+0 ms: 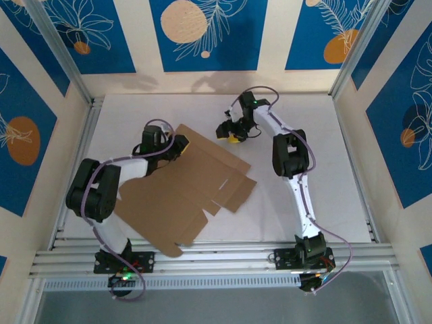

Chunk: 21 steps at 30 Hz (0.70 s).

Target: Fold the paper box

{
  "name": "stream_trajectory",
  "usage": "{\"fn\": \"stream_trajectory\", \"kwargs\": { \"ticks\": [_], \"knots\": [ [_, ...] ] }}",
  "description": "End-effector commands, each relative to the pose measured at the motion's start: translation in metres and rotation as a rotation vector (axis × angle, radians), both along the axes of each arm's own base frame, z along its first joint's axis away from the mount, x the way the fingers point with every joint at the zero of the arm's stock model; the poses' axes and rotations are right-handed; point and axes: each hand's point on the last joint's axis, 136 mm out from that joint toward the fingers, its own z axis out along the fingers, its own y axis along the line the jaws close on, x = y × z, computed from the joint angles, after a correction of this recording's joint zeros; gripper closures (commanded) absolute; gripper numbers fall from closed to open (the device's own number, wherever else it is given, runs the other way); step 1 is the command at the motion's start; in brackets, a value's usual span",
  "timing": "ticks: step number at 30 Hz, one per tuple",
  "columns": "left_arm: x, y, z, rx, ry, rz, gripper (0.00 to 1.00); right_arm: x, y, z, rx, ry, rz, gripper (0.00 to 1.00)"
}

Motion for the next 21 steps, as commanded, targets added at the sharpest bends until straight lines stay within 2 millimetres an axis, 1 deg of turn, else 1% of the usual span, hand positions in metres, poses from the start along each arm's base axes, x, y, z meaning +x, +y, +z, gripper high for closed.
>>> {"fn": "stream_trajectory", "kwargs": {
  "ticks": [1,4,6,9,12,14,15,19,21],
  "knots": [
    [-0.005,0.002,-0.011,0.014,0.023,-0.019,0.78,-0.022,0.023,0.026,0.164,0.071,0.078,0.32],
    [-0.005,0.003,-0.022,0.019,0.038,-0.015,0.79,-0.033,0.036,0.016,0.177,0.107,0.116,0.34],
    [-0.005,0.002,-0.027,0.01,0.046,-0.01,0.8,-0.04,0.045,0.014,0.206,0.13,0.137,0.37],
    [-0.004,0.003,-0.032,0.011,0.056,-0.006,0.8,-0.047,0.053,0.012,0.218,0.147,0.157,0.43],
    [-0.004,0.004,-0.034,0.019,0.057,-0.003,0.81,-0.051,0.058,0.016,0.225,0.14,0.178,0.55],
    [-0.003,0.005,-0.033,0.019,0.056,-0.001,0.81,-0.051,0.058,0.019,0.196,0.109,0.188,0.65],
    [-0.003,0.006,-0.034,0.018,0.058,0.004,0.8,-0.048,0.055,0.019,0.164,0.088,0.186,0.7],
    [-0.002,0.014,-0.025,0.021,0.042,0.02,0.81,-0.036,0.043,0.034,0.042,-0.047,0.176,0.92],
    [0.0,0.02,-0.017,0.022,0.032,0.034,0.8,-0.031,0.037,0.043,-0.027,-0.127,0.178,0.97]
  ]
}}
